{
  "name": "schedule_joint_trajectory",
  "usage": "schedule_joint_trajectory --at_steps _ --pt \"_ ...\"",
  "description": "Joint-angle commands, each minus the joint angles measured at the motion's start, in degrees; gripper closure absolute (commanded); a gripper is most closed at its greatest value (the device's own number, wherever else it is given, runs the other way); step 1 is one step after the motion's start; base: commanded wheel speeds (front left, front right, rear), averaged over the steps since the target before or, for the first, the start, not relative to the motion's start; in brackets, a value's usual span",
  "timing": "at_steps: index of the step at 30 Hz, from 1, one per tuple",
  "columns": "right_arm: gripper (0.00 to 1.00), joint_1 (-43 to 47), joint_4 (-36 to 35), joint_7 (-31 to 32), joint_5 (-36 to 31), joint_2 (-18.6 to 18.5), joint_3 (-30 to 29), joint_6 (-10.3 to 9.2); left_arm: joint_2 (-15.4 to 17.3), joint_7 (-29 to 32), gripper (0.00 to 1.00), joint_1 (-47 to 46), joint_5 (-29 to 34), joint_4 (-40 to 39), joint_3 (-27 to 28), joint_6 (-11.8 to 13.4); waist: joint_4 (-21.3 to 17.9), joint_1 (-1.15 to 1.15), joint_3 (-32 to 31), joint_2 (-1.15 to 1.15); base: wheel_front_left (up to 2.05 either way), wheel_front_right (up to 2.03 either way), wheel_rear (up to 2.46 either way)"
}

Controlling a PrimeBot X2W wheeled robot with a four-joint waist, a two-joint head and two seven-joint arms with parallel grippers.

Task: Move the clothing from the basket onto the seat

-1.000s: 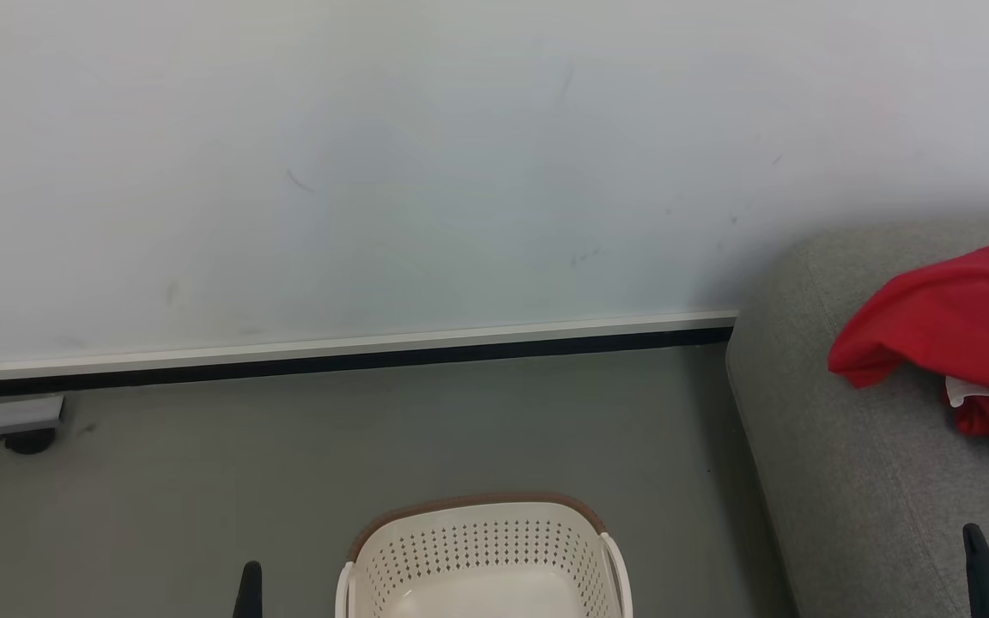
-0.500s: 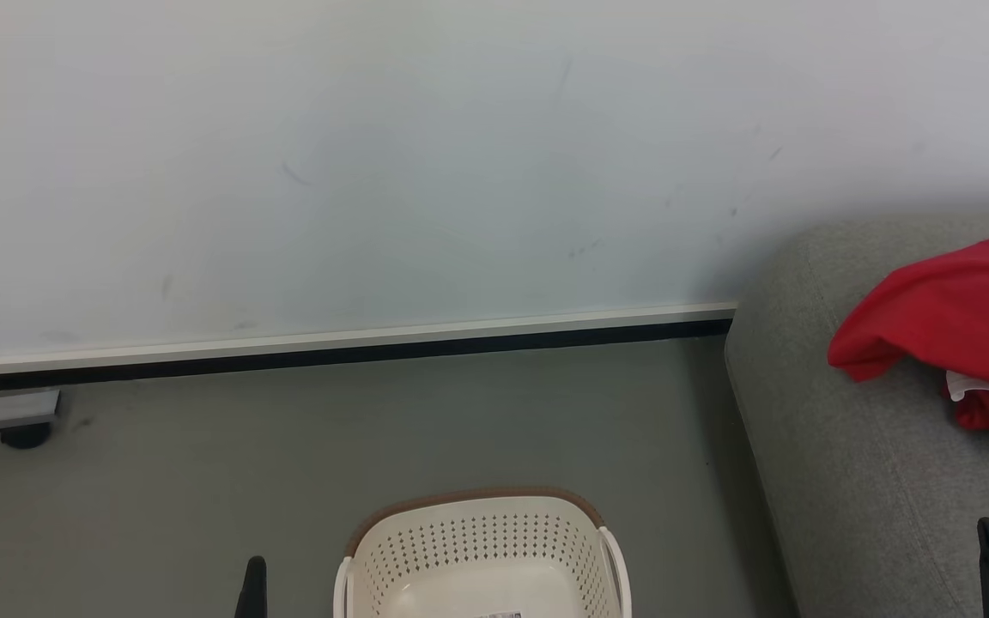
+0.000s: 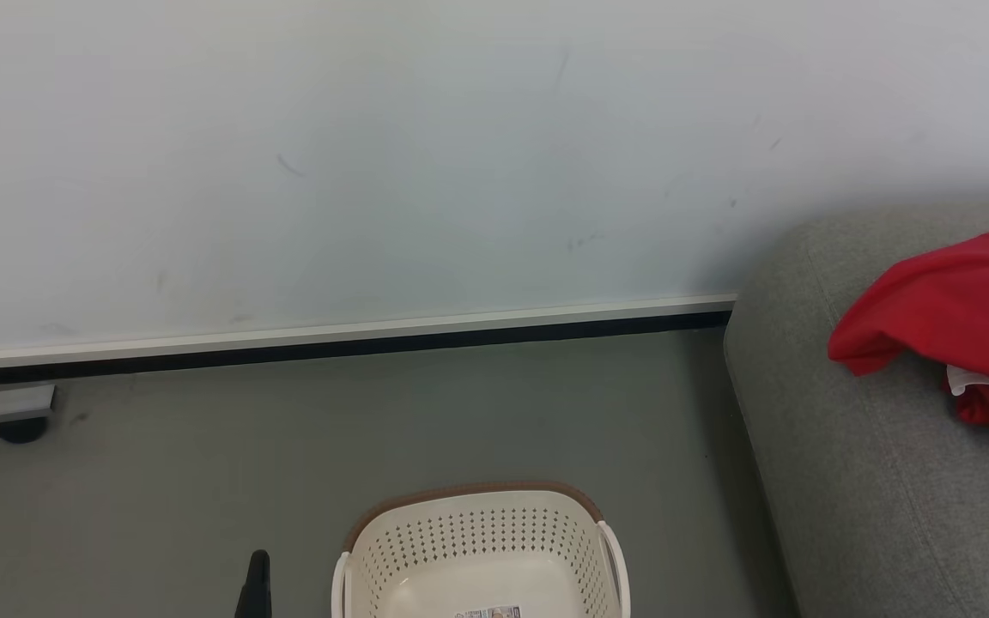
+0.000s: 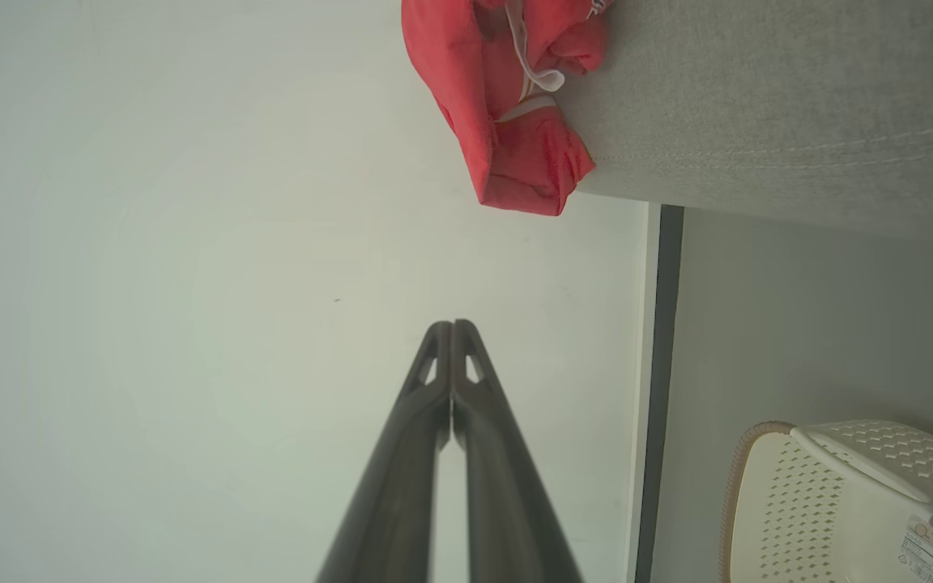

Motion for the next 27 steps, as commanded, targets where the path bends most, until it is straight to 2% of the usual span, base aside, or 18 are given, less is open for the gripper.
schedule_joint_trajectory --at_steps 1,6,27 --pt "1.0 -0.7 0.0 0.5 1.2 -0.4 -0.4 0.02 0.0 0.2 1.0 -0.5 -1.4 0.2 0.0 -0.4 0.0 0.0 0.1 0.0 0.0 0.0 0.0" --pt "1.0 -0.5 0.2 1.1 3.4 -0.4 -0.9 0.02 0.0 0.4 1.0 -0.8 -3.2 0.3 -0.3 -0.4 -0.1 0.0 0.3 0.0 0.0 0.0 0.0" --pt "1.0 -0.6 0.2 1.4 2.7 0.0 -1.2 0.02 0.0 0.4 1.0 -0.7 -3.1 0.3 -0.2 -0.4 -0.1 0.0 0.3 0.0 0.0 0.0 0.0"
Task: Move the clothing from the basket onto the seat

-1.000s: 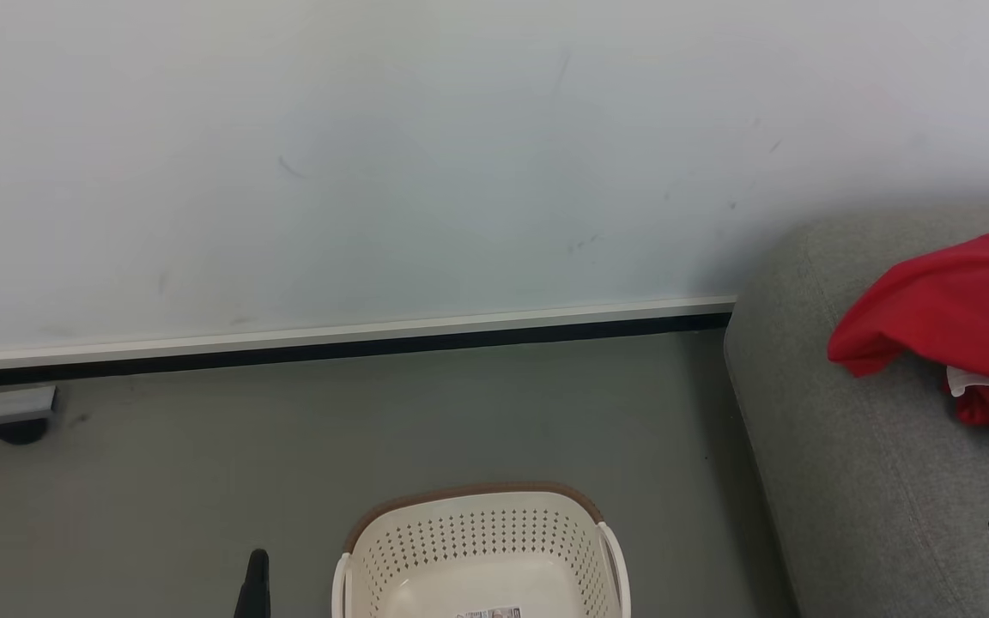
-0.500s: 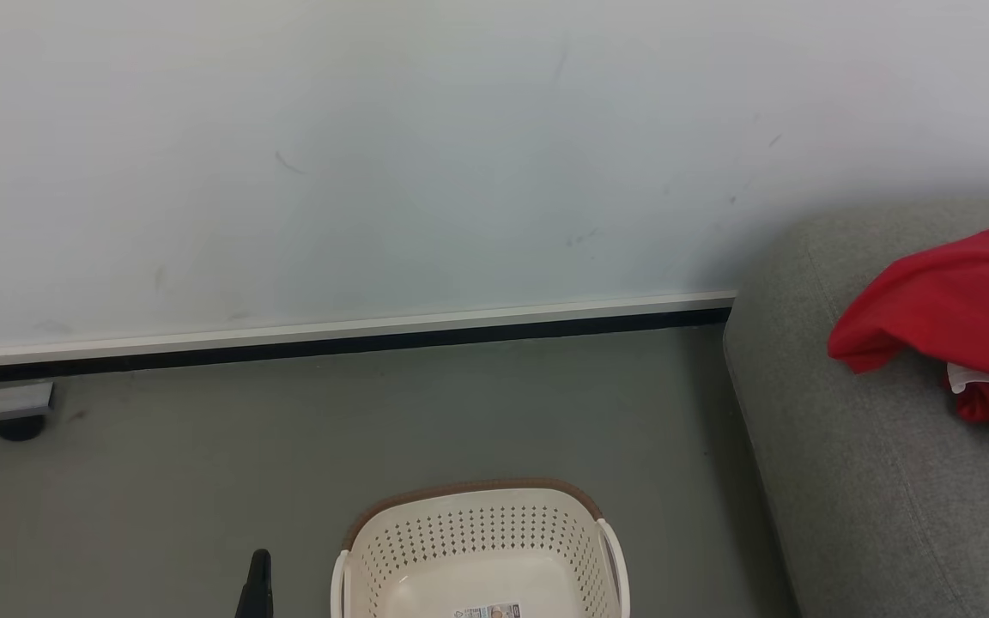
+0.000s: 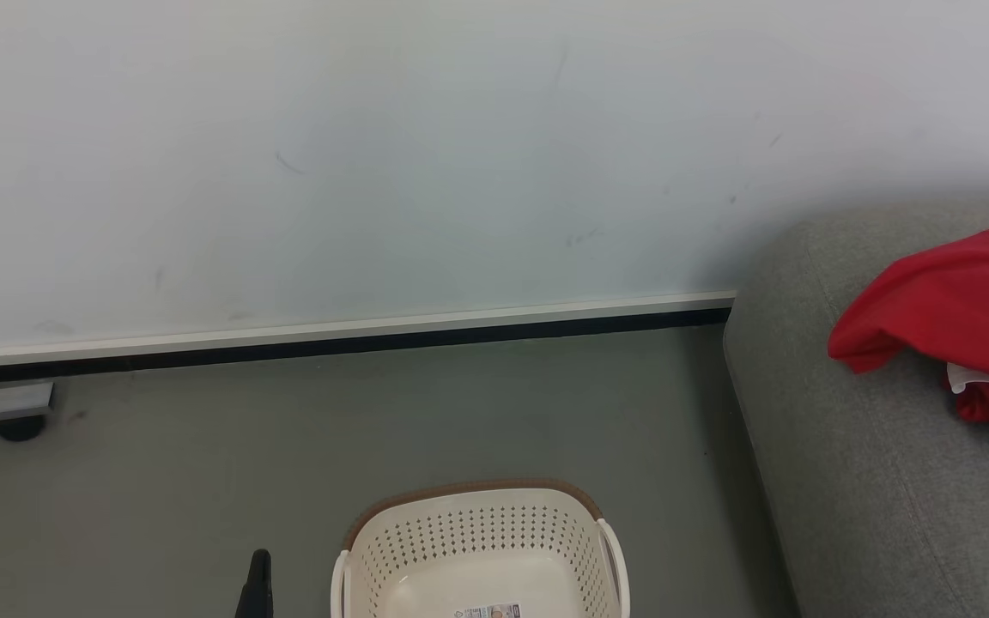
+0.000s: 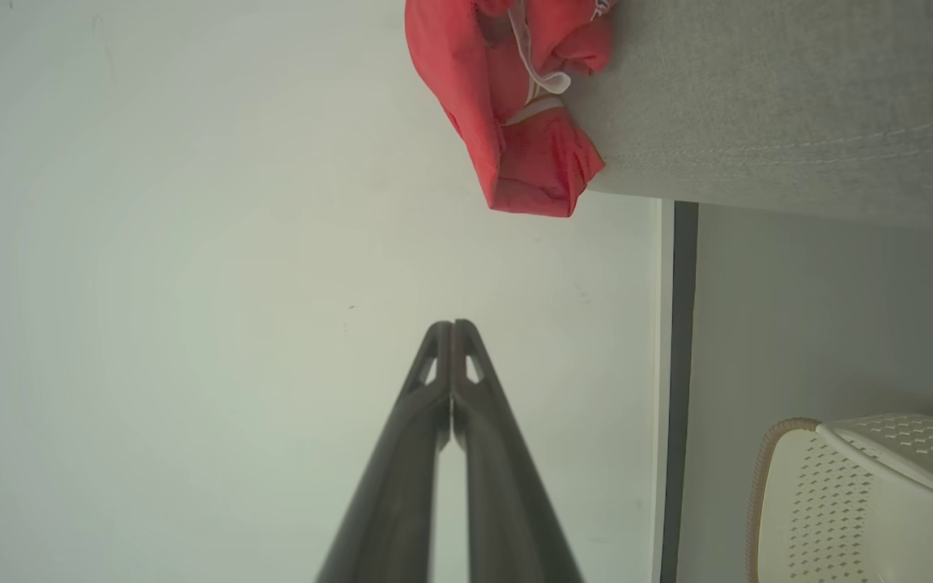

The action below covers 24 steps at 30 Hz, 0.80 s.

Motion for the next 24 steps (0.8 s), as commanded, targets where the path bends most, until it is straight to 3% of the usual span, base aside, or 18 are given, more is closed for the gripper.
schedule_joint_trajectory --at_steps 1,24 --pt "1.0 0.0 0.0 0.3 -0.2 0.1 -0.1 0.02 0.0 0.2 1.0 -0.5 -0.4 0.1 0.0 -0.2 0.0 0.0 0.0 0.0 0.0 0.0 0.0" --pt "1.0 -0.1 0.1 0.6 -0.6 0.3 -0.4 0.02 0.0 0.2 1.0 -0.5 -0.4 0.1 0.0 -0.2 0.0 0.0 0.0 0.0 0.0 0.0 0.0"
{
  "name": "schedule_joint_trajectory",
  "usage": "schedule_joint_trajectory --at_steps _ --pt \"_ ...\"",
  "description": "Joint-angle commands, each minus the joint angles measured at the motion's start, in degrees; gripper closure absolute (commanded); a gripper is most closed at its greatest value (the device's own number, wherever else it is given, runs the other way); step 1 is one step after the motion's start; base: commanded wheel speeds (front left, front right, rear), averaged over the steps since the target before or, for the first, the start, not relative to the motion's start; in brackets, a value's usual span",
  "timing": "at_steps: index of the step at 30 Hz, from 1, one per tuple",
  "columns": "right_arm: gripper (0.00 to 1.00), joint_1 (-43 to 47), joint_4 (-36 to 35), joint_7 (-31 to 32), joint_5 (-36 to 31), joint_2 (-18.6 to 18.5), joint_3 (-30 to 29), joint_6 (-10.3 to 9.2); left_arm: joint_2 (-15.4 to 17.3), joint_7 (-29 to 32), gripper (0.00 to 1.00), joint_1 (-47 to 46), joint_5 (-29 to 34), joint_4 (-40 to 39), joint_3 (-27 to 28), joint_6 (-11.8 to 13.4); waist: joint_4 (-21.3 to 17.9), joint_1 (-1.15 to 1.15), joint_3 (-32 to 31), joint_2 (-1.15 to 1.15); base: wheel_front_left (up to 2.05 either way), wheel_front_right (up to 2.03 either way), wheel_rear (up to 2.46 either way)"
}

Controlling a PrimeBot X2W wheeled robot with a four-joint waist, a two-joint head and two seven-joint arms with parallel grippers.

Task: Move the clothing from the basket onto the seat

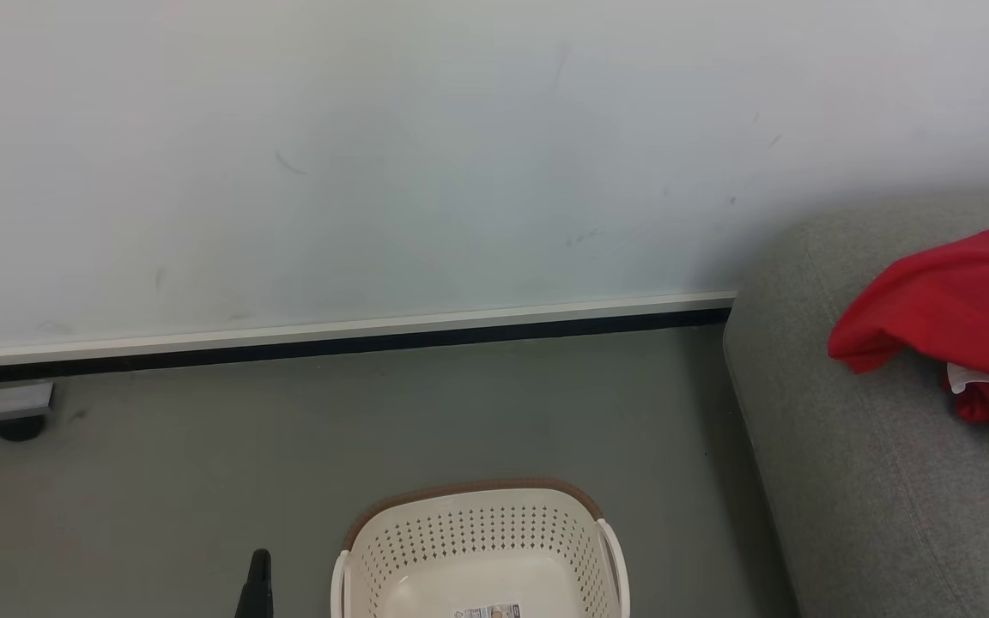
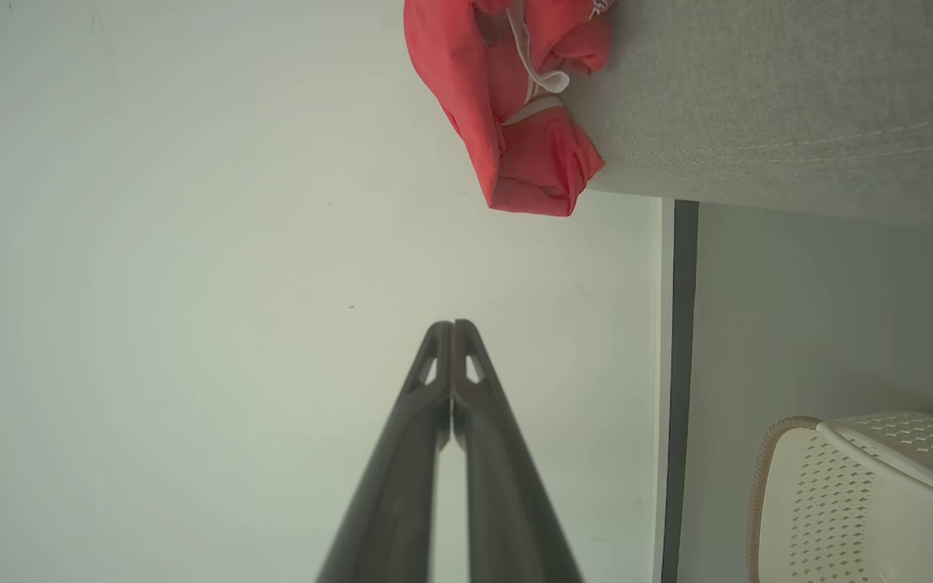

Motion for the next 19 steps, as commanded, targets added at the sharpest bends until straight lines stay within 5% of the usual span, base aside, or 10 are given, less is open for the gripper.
schedule_joint_trajectory --at_steps 1,19 --pt "1.0 -0.1 0.0 0.2 -0.5 0.1 -0.1 0.02 0.0 0.2 1.0 -0.5 -0.4 0.1 0.0 -0.2 0.0 0.01 0.0 0.0 0.0 0.0 0.0" --pt "1.0 -0.2 0.1 0.5 -0.7 0.3 -0.4 0.02 0.0 0.2 1.0 -0.5 -0.4 0.1 0.0 -0.2 0.0 0.01 0.0 0.0 0.0 0.0 0.0"
